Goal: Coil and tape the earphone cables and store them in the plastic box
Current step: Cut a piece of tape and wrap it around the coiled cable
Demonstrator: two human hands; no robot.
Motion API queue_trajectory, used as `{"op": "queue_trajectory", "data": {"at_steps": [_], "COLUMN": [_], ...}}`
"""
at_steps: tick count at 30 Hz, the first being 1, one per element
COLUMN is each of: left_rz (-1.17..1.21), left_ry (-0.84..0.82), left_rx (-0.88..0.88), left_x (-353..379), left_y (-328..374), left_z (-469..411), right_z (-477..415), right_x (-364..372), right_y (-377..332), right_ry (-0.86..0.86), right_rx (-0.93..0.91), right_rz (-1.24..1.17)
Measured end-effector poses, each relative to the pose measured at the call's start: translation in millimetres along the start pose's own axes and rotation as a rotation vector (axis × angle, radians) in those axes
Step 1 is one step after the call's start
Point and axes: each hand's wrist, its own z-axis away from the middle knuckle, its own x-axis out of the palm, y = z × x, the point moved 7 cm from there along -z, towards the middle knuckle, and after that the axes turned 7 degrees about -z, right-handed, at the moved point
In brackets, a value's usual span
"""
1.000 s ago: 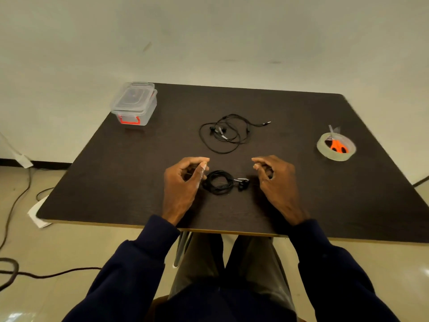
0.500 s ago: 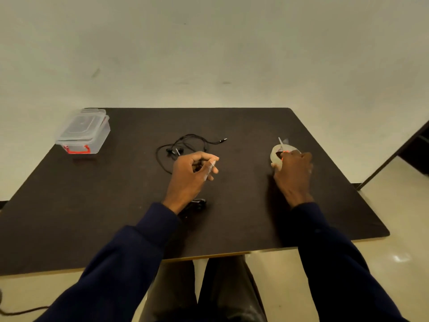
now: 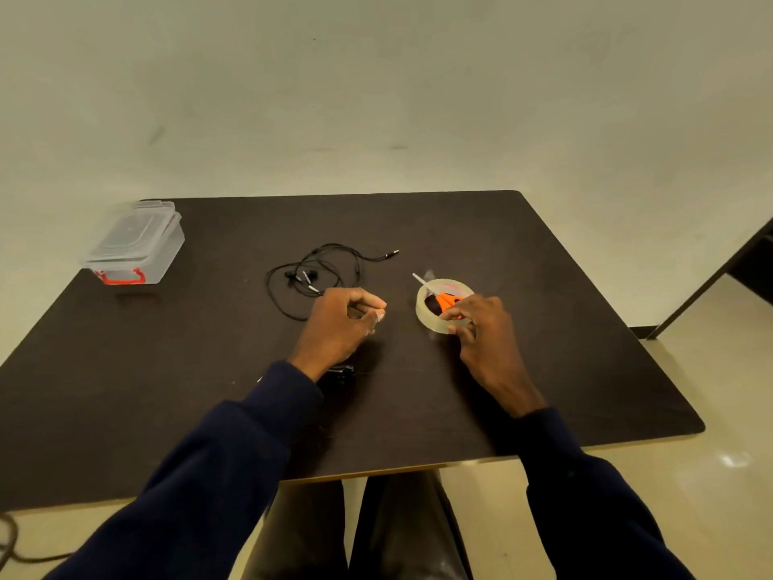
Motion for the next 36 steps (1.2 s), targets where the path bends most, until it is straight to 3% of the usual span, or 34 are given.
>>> {"op": "queue_trajectory", "data": {"at_steps": [7,16,23,26,29,32,36], "left_rz": [-0.048,-0.087,-0.194,-0.171,-0.141,-0.139,-0.14], "left_ry": [0.013,-0.2,-0.079,-0.041,-0.01,0.007,0.037], "left_rx": [-0.11,-0.053,-0.011,-0.008,0.028,0.064,0.067], "left_x": [-20,-42,-64,-73,-77,-78,-82], "left_y": [-31,-49,-71,-77,-76,-73,-76], "left_z": [-12,-20,-9,-4,0,0,-2], "right_z": [0,-19,-29,-35,-48,-59,-69], "right_x": [22,57,78,78,83,107,117], "right_y": [-16,-53,-72,-80,-93,-103,-105], "right_ry": [-0.245,-0.358,-0.458,-0.406,-0.319,-0.461,-0.54], "right_rx": [-0.01,-0.124,-0.165,-0.158,-0.153,-0.159,-0.094], "right_rz": [-0.203,-0.247,-0.291,-0.356,-0.263,-0.044,-0.048]}}
